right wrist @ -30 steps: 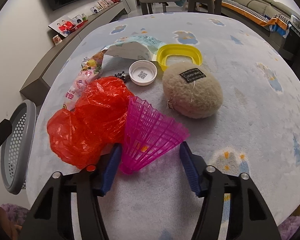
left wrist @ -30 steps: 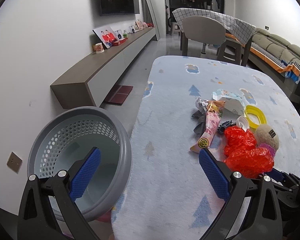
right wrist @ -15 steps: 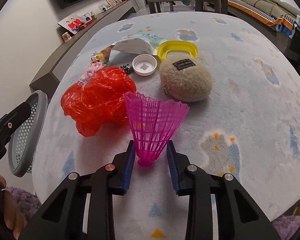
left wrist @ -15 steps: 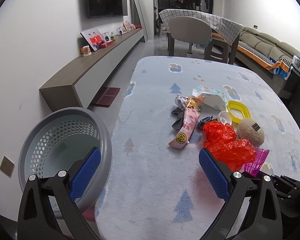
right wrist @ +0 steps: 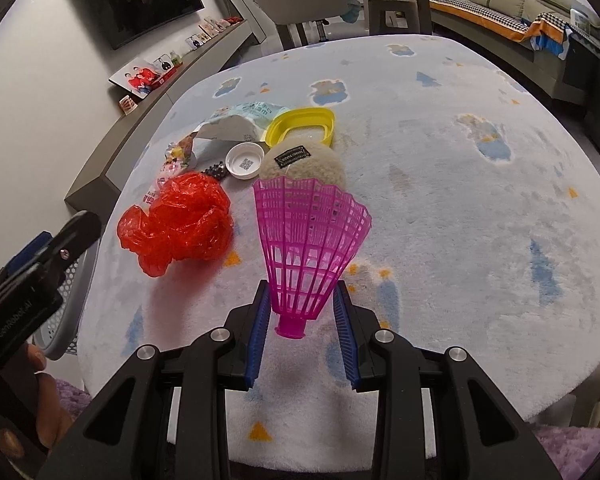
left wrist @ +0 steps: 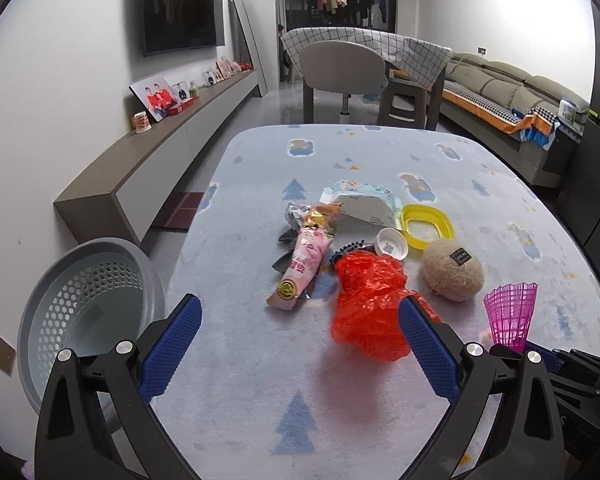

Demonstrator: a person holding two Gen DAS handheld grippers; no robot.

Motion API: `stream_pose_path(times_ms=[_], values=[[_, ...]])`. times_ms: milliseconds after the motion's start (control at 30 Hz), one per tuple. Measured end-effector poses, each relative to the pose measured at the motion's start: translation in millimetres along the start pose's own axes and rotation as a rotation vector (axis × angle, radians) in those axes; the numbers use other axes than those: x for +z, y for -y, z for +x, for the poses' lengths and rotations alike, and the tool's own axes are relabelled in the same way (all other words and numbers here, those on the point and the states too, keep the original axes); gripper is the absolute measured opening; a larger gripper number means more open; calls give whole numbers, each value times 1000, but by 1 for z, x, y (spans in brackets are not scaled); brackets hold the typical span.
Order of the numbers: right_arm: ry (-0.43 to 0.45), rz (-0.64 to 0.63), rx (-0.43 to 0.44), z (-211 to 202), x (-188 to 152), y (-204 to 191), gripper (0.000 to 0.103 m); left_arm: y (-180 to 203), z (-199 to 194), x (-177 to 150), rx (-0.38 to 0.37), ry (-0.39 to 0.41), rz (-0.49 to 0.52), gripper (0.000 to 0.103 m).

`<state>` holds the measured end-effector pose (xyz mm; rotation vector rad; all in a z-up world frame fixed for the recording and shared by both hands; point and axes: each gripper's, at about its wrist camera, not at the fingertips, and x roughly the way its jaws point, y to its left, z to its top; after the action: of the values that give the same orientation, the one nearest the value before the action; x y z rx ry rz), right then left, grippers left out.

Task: Collect trash
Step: 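Grasp the red plastic bag with the left gripper while the right gripper carries the shuttlecock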

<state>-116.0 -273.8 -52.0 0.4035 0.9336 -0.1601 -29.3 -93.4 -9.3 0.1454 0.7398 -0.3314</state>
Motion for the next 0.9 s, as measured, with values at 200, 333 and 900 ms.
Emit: stream_pose_path(times_ms=[200,333,900], values=[[24,37,38,-12,4,13,31,28,18,-4,-24,-18,32,97],[45,63,51,-22,7,24,31,38,33,-4,-8,-31,55,97],[35,56,54,-22,5,26,31,47,68,-15,-53,-134,89,45]])
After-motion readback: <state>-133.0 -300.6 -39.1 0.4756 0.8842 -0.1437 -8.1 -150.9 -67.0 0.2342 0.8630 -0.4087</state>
